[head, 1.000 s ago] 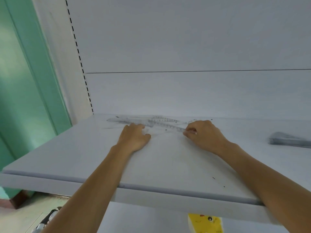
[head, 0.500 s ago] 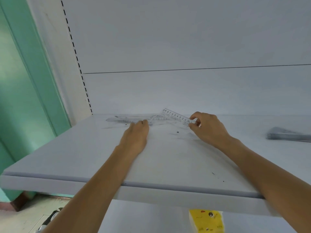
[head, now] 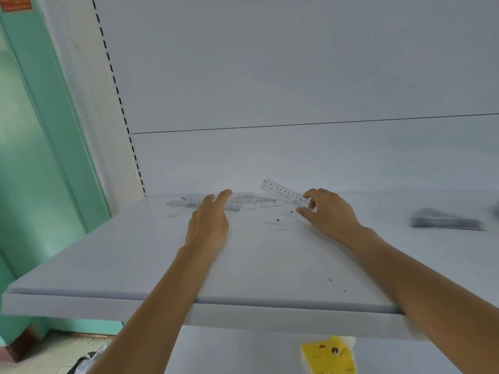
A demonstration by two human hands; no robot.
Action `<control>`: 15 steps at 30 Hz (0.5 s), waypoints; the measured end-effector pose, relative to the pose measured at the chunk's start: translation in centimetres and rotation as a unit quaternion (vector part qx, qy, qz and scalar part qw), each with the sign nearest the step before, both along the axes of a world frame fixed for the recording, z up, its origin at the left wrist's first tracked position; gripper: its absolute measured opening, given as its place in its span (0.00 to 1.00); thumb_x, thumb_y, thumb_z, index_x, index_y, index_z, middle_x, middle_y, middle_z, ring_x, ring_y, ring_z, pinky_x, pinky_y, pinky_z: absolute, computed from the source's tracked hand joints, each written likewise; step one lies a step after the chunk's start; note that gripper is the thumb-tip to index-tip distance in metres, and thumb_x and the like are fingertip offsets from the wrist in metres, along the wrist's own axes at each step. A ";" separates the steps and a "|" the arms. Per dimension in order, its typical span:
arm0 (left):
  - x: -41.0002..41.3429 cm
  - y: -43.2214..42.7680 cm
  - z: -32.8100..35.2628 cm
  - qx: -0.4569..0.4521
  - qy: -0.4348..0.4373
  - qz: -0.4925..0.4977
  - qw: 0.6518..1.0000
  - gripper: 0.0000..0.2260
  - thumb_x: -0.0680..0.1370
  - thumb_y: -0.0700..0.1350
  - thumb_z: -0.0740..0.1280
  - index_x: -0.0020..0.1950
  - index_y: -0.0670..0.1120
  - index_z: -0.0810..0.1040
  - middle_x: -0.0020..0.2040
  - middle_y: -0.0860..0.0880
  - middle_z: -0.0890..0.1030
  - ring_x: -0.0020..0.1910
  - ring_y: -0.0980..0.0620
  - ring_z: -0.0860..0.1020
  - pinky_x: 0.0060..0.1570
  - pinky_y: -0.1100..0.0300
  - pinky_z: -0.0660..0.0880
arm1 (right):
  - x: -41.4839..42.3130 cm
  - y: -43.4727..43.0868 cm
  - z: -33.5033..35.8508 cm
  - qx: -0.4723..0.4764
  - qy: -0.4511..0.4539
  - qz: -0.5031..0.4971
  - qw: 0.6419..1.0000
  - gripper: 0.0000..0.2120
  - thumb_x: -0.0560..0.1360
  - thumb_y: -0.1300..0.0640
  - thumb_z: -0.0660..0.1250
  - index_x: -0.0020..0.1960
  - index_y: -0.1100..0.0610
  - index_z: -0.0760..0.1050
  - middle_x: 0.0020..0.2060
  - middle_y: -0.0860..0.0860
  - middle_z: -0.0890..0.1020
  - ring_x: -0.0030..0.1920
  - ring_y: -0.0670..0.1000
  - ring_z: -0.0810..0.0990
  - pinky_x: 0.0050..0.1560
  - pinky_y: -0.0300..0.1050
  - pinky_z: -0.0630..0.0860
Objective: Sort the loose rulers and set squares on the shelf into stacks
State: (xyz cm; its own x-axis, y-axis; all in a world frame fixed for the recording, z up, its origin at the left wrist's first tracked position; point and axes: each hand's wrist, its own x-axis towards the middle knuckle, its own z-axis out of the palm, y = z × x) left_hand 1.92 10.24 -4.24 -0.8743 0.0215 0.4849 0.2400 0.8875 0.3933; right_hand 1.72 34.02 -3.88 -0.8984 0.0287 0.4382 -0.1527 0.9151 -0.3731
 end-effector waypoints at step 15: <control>0.3 6.0 1.1 0.040 -0.051 -0.211 0.975 0.28 0.69 0.47 0.74 0.67 0.46 0.70 0.53 0.53 0.74 0.42 0.61 0.74 0.41 0.72 0.69 | 2.5 8.4 1.3 0.149 0.045 -0.031 0.987 0.14 0.79 0.54 0.57 0.61 0.61 0.71 0.58 0.55 0.71 0.58 0.55 0.70 0.55 0.47 0.68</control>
State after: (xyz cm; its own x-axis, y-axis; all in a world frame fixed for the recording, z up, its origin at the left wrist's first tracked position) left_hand 2.21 16.27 -3.16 -0.8394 0.3559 0.4107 0.5336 0.6828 0.4990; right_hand 4.20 42.46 -2.60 -0.8559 -0.0604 0.5135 -0.1140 0.9908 -0.0734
